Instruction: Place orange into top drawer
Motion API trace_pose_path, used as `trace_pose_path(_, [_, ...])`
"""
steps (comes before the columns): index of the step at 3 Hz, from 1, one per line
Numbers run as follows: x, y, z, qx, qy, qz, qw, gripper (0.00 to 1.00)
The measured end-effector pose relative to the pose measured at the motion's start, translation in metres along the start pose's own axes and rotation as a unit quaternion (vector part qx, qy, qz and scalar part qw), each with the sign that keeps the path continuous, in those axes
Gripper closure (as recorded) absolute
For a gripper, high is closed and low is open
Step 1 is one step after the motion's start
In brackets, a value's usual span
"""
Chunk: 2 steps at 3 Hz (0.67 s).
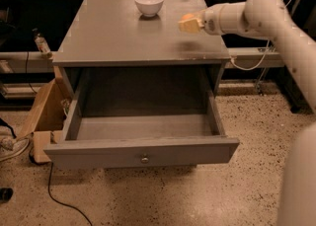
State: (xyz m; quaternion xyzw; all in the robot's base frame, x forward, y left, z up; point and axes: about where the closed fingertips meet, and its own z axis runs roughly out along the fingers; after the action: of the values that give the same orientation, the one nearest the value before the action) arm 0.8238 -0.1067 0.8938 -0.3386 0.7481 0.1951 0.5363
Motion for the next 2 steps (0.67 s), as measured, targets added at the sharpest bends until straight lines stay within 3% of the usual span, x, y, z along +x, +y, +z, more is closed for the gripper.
trace_pose_path(1, [-0.0218,0.0409,-0.0521,-0.038,-0.052,-0.071,0.9954,1.00])
trace_pose_path(2, [-0.0250,0.0418,-0.0434,-0.037,-0.055,-0.086,0.9941,1.00])
